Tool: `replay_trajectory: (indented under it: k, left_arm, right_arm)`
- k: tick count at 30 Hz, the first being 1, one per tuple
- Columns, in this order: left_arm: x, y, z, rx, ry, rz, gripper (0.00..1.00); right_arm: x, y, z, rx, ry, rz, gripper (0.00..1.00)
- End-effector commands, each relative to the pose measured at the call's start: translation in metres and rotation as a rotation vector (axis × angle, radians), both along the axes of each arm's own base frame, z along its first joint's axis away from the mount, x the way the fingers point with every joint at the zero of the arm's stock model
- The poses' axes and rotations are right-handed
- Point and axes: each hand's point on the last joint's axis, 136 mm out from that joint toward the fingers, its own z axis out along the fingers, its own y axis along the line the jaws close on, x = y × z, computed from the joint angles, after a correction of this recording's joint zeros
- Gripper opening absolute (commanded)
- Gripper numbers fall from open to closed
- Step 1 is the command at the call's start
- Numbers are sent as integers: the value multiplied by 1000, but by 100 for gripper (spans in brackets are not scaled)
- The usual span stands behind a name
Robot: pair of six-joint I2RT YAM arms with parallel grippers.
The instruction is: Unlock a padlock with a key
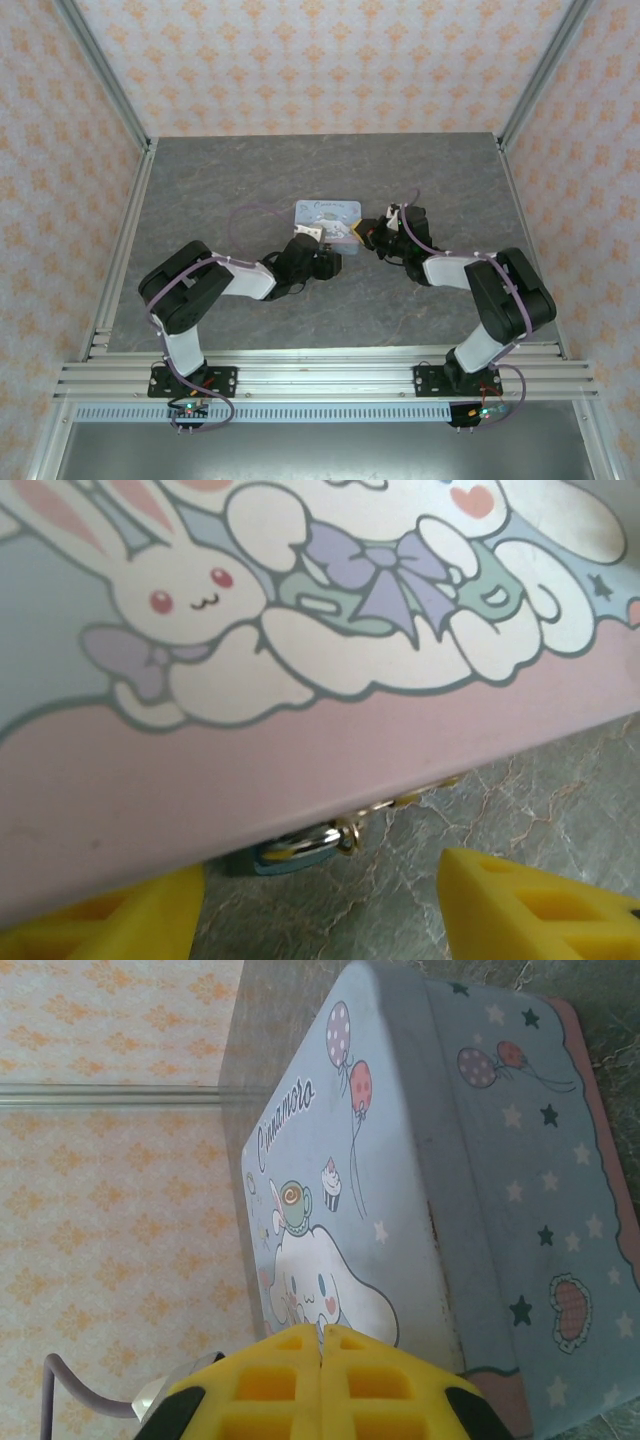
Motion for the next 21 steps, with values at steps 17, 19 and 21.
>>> replay_trajectory:
  k: [17,19,21]
  left_arm:
    - [9,-18,-2,-113,23,18,64]
    - [10,-5,-9,-50,15,56,64]
    - [12,6,-13,2,3,88,64]
  right_arm:
    - [7,4,2,0,-22,21,0]
    - [8,4,3,1,-22,23,0]
    - [8,5,1,2,-20,25,0]
